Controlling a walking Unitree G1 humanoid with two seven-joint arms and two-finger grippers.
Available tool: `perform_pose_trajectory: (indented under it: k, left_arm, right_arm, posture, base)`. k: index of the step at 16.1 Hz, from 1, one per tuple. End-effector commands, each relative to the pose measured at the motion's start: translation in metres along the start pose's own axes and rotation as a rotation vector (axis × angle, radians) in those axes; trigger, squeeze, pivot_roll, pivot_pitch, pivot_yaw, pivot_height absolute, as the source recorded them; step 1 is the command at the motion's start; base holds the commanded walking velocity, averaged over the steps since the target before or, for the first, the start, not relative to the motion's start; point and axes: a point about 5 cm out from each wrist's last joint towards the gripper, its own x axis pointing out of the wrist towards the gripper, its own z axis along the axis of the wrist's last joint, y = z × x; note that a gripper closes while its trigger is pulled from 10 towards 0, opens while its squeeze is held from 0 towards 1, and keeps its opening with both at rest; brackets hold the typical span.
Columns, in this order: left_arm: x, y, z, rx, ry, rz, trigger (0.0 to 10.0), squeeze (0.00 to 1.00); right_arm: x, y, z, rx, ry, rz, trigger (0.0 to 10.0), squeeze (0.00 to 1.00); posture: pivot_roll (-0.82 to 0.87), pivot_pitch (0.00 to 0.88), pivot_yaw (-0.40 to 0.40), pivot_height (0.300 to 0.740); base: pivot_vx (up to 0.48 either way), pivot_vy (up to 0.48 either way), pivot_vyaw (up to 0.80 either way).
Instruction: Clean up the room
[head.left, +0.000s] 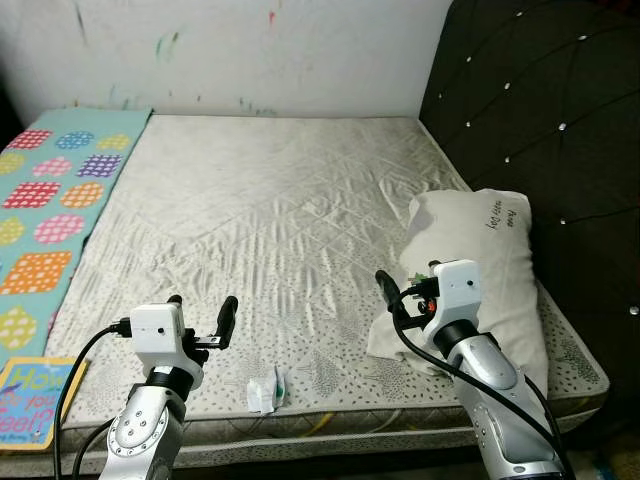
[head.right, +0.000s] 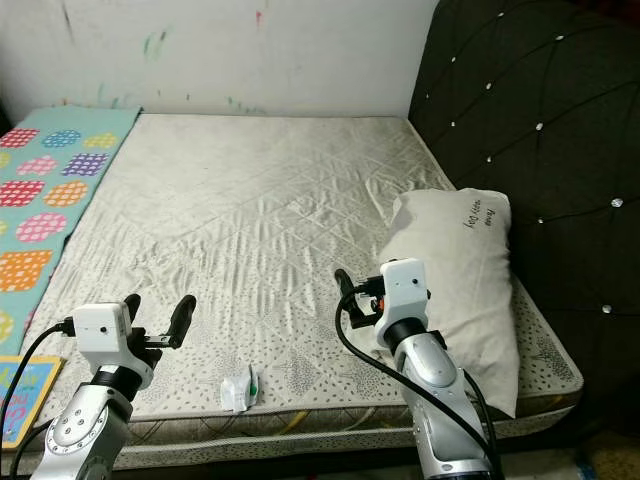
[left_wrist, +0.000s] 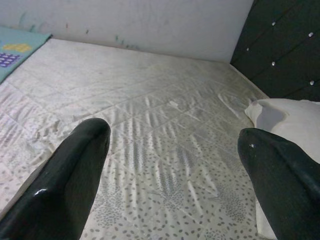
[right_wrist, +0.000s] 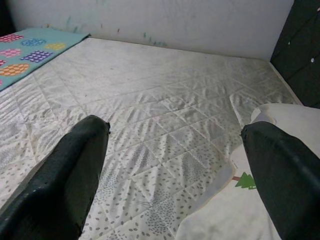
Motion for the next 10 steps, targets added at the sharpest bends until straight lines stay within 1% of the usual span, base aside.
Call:
perform_pose_trajectory:
  k: [1, 10]
  left_arm:
    - [0.0005, 0.0005, -0.0001, 0.01, 0.005, -0.006, 10.0, 0.0]
    - [0.0005, 0.0005, -0.0001, 0.01, 0.005, -0.006, 10.0, 0.0]
  right_arm:
    - [0.001, -0.0006, 0.0071, -0.012, -0.02, -0.002, 10.0, 0.0]
    - [0.001, -0.0006, 0.0071, -0.012, -0.02, -0.002, 10.0, 0.0]
  posture:
    - [-0.08, 0.0, -0.073, 0.74]
    - [-0.08, 0.0, -0.073, 0.74]
  base:
    - [0.0, 0.0, 0.0]
    - [0.0, 0.0, 0.0]
